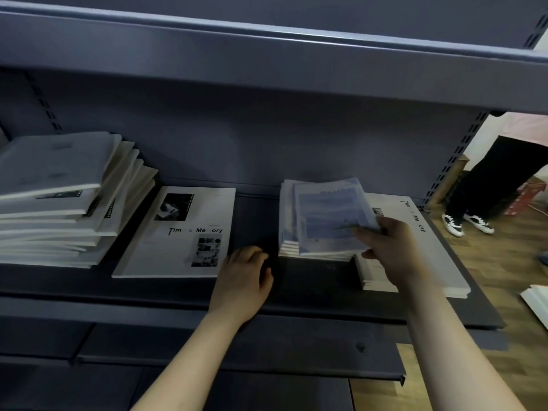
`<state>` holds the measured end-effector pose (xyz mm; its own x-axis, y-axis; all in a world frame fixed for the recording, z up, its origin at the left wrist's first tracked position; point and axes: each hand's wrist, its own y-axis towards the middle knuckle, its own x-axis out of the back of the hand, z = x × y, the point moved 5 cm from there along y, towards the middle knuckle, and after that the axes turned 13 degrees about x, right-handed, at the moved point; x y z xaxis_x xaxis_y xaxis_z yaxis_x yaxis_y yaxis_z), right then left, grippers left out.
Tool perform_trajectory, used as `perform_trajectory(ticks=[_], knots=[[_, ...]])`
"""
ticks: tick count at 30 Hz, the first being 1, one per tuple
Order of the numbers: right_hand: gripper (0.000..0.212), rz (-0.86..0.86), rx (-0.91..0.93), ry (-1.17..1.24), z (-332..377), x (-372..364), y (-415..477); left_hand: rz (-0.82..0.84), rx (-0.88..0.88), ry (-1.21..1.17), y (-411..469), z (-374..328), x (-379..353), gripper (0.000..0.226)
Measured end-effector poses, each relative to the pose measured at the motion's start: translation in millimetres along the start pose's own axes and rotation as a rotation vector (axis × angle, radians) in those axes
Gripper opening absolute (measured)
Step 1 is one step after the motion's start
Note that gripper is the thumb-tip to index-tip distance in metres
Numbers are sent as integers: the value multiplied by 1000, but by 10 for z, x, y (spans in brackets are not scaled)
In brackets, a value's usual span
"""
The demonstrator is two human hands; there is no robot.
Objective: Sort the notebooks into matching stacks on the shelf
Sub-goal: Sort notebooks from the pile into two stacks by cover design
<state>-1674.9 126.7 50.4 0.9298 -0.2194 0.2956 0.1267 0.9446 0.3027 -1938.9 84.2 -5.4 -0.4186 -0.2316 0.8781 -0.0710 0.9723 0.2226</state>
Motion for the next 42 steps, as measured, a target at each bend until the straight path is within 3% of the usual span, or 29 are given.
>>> perform_trajectory(ticks=[2,6,11,16,22,28,39,42], knots=[[11,17,64,-136,-38,-41,48,-1,-1,5,-5,-4,4,36],[49,-27,136,-368,-62,-115,103,-7,-2,8,-4,-4,14,36],[33,-39,236,-655,91,-182,98,-15,-2,3,-2,3,10,36],[32,47,283,-821,187,-201,44,-3,3,-11,0,16,10,37],[47,239,175,-698,94,-141,-30,-10,4,-17,-6,9,16,36],[27,124,266,-630,132,-181,-78,-16,5,-18,-14,0,39,35],[33,43,239,-592,79,-214,-163,20,-13,-28,-37,-12,64,37],[45,47,197,-672,48,-232,-185,57,-46,-73,-71,-1,115,37]])
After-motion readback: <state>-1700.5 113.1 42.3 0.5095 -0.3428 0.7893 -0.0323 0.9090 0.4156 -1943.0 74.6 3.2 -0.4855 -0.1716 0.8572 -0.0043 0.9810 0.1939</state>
